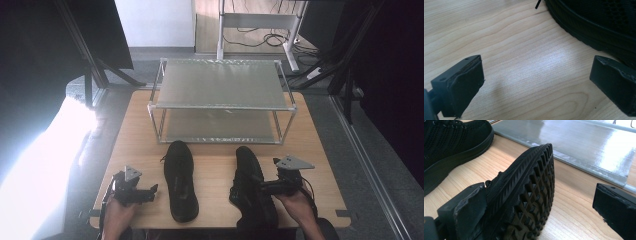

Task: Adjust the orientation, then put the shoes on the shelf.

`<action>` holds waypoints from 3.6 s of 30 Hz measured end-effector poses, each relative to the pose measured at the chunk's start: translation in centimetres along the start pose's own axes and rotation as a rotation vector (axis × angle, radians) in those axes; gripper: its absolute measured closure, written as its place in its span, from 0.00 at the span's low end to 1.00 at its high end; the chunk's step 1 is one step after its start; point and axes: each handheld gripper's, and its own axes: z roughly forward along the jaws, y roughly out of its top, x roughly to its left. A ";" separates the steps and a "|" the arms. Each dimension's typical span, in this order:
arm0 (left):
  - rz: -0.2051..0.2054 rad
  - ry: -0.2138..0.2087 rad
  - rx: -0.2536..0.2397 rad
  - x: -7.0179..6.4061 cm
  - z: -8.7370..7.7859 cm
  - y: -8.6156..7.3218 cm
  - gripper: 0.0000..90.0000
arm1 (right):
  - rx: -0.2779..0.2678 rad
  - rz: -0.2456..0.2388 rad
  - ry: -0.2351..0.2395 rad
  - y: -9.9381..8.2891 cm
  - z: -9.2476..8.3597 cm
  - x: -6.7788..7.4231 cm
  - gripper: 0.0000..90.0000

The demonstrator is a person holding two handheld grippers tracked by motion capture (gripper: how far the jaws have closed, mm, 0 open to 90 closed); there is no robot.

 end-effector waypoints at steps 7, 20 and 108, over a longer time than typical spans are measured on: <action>-0.005 -0.001 0.003 0.0 -0.1 0.0 0.00 | -0.031 0.034 -0.044 -0.4 -1.7 -1.9 0.00; 0.001 -0.002 0.009 -0.1 0.0 0.0 0.00 | -0.039 0.135 -0.118 -2.0 -3.7 -5.5 0.02; -0.150 -0.259 -0.117 -6.4 0.2 4.5 0.01 | 0.105 0.225 0.135 -4.4 -5.4 -6.0 0.11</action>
